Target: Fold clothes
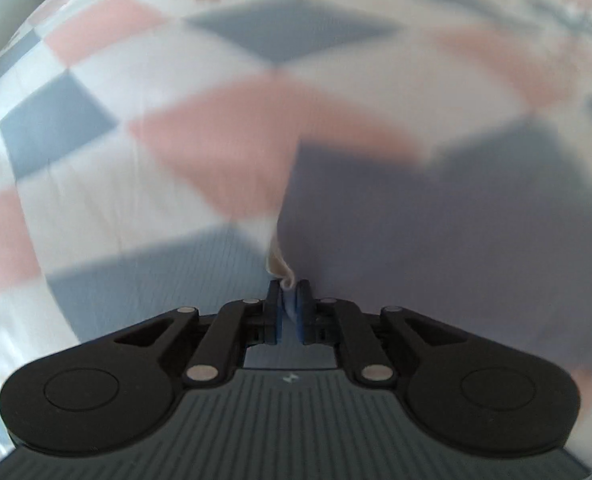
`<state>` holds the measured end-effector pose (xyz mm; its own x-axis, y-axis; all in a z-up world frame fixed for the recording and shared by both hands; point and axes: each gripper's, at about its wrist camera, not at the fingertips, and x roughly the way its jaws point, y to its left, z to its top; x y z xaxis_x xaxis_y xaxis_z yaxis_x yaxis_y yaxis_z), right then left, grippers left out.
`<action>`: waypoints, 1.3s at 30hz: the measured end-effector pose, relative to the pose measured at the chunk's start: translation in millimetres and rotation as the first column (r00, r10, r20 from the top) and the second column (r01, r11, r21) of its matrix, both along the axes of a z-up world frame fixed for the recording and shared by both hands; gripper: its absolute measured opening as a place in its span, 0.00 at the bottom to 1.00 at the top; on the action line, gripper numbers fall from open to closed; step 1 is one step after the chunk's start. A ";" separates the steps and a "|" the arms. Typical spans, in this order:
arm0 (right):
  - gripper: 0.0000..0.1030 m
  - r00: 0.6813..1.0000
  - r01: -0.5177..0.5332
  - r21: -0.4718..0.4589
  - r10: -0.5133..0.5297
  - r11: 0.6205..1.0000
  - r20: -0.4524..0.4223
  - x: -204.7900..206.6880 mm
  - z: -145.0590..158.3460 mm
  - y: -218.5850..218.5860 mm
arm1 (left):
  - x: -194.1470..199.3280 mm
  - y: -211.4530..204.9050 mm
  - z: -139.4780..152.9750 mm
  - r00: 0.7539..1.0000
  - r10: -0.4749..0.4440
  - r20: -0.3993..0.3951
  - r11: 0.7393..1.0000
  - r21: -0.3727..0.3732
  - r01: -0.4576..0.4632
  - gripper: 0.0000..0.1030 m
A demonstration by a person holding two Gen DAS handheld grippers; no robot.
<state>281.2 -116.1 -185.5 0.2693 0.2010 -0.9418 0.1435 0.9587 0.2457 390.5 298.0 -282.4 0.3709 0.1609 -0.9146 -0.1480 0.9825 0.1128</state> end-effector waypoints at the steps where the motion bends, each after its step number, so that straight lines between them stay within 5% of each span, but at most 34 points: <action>1: 0.50 1.000 0.008 -0.016 -0.008 1.000 0.006 -6.3 4.5 -7.8 | -7.9 -1.8 3.9 1.000 0.017 0.009 1.000 0.002 -0.017 0.12; 6: 0.59 0.998 0.052 -0.094 -0.049 0.994 0.036 -37.7 27.2 -46.6 | -65.5 -7.6 44.9 0.996 0.084 0.021 0.988 -0.128 -0.081 0.25; 11: 0.60 0.997 0.069 -0.199 -0.062 0.978 0.042 -75.1 39.8 -99.1 | -150.5 -81.0 74.4 0.995 -0.094 -0.020 0.962 -0.260 0.086 0.26; 15: 0.60 0.999 -0.035 -0.239 0.040 0.970 0.014 -105.8 32.9 -128.3 | -215.5 -162.5 64.5 0.979 -0.196 -0.052 0.912 -0.377 0.162 0.51; 16: 0.60 0.996 -0.084 -0.249 0.089 0.965 0.008 -113.3 29.2 -132.1 | -227.0 -180.3 58.4 0.978 -0.198 -0.065 0.903 -0.401 0.156 0.51; 20: 0.59 0.961 -0.269 -0.303 0.275 0.914 -0.025 -139.6 12.3 -137.8 | -235.9 -207.1 34.1 0.995 -0.027 -0.100 0.861 -0.508 -0.028 0.51; 23: 0.59 0.925 -0.364 -0.342 0.379 0.866 -0.024 -153.8 6.8 -144.1 | -220.1 -207.6 22.6 0.990 0.097 -0.099 0.831 -0.539 -0.136 0.67; 26: 0.66 0.862 -0.457 -0.452 0.507 0.766 -0.013 -162.0 2.7 -146.6 | -202.5 -223.7 11.3 0.990 0.073 -0.119 0.851 -0.510 -0.123 0.64; 27: 0.69 0.839 -0.479 -0.494 0.544 0.725 -0.016 -165.0 -1.0 -147.4 | -200.4 -231.7 12.3 0.993 0.045 -0.112 0.854 -0.512 -0.096 0.31; 28: 0.73 0.812 -0.504 -0.538 0.584 0.676 -0.027 -168.1 -7.0 -147.6 | -199.6 -239.5 16.4 0.994 0.006 -0.108 0.851 -0.521 -0.062 0.09; 30: 0.73 0.750 -0.549 -0.622 0.658 0.558 -0.072 -173.3 -21.5 -147.6 | -203.2 -247.5 34.2 0.994 -0.019 -0.109 0.867 -0.496 -0.038 0.02; 31: 0.69 0.718 -0.570 -0.663 0.687 0.486 -0.114 -174.5 -30.9 -147.6 | -208.3 -241.9 53.3 0.997 -0.010 -0.079 0.871 -0.491 -0.030 0.02; 33: 0.37 0.660 -0.611 -0.690 0.731 0.389 -0.172 -175.6 -42.4 -152.0 | -220.4 -217.8 101.3 0.999 0.035 -0.009 0.861 -0.507 -0.035 0.02; 34: 0.08 0.650 -0.623 -0.681 0.739 0.384 -0.177 -174.8 -42.6 -156.8 | -225.2 -202.3 127.2 0.998 0.059 0.013 0.859 -0.511 -0.044 0.02; 35: 0.00 0.656 -0.624 -0.665 0.737 0.409 -0.162 -173.0 -39.2 -162.1 | -229.1 -188.9 151.7 0.997 0.074 0.037 0.863 -0.503 -0.046 0.02; 38: 0.00 0.698 -0.588 -0.595 0.715 0.548 -0.031 -169.7 -18.0 -176.4 | -234.9 -166.0 208.7 0.991 0.051 0.125 0.922 -0.388 0.001 0.11; 39: 0.00 0.704 -0.580 -0.570 0.710 0.582 0.008 -169.5 -10.8 -178.7 | -234.9 -163.7 218.8 0.989 0.033 0.144 0.947 -0.320 0.015 0.32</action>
<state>111.6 -294.8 -196.3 0.4582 -0.0653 -0.8865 -0.5559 0.7571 -0.3431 155.6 134.3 -63.7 0.5041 -0.1267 -0.8543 -0.1486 0.9617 -0.2303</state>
